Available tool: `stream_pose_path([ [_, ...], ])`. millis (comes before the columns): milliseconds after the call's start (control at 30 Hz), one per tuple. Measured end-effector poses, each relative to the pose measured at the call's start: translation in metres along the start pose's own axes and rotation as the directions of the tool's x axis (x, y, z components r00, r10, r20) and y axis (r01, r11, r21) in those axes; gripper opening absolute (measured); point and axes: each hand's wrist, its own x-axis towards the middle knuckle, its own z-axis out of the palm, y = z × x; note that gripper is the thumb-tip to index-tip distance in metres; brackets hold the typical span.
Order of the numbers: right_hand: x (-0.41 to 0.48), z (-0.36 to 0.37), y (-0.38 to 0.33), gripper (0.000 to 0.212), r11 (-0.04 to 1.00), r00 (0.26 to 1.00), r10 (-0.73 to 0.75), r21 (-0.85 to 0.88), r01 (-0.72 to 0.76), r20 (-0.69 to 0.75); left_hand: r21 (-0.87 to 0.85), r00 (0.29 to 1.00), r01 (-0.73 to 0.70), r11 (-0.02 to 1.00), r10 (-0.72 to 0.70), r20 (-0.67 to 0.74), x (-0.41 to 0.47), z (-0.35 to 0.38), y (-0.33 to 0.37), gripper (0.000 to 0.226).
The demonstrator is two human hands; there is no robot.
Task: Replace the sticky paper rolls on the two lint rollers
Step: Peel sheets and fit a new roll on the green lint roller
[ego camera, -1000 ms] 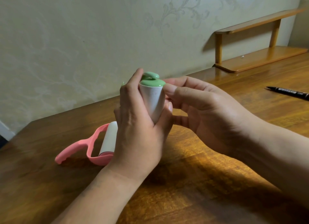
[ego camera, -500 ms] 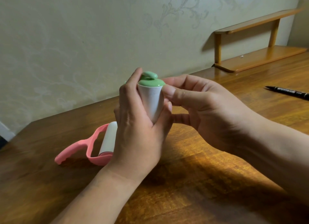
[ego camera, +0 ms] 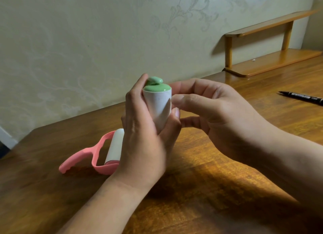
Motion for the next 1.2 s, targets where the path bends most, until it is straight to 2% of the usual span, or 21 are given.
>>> stream_pose_path([
  [300, 0.0007, -0.0010, -0.0003, 0.029, 1.000, 1.000, -0.004, 0.011, 0.004, -0.008, -0.009, 0.999, -0.037, 0.999, 0.037, -0.001, 0.0012, 0.0008, -0.0018, 0.081],
  [467, 0.0015, -0.0026, 0.0014, 0.018, 0.999, 0.999, -0.034, -0.006, 0.034, 0.015, 0.025, 0.997, -0.077, 0.997, 0.078, -0.015, 0.0018, 0.0001, -0.0026, 0.080],
  [900, 0.0004, -0.0021, -0.0034, 0.039, 1.000, 1.000, 0.007, 0.031, -0.007, 0.015, 0.012, 0.995, -0.095, 0.995, 0.095, -0.008, 0.0017, 0.0015, -0.0034, 0.082],
  [1000, -0.0005, -0.0015, -0.0036, 0.029, 1.000, 1.000, -0.011, 0.011, 0.011, 0.010, 0.000, 0.995, -0.092, 0.996, 0.092, -0.025, 0.0024, 0.0024, -0.0057, 0.081],
  [1067, -0.0013, 0.0008, -0.0018, 0.013, 1.000, 0.999, -0.028, 0.000, 0.028, -0.024, -0.005, 0.992, -0.124, 0.992, 0.124, -0.027, 0.0016, 0.0048, -0.0061, 0.079],
  [1133, -0.0027, 0.0027, 0.0007, 0.022, 0.999, 0.993, -0.047, -0.029, 0.044, -0.105, -0.027, 0.989, -0.148, 0.989, 0.148, -0.016, 0.0004, 0.0082, -0.0044, 0.078],
  [1200, -0.0034, 0.0024, 0.0009, 0.027, 0.998, 0.990, -0.059, -0.044, 0.054, -0.126, -0.095, 0.993, -0.118, 0.988, 0.118, -0.006, 0.0013, 0.0094, -0.0007, 0.078],
])
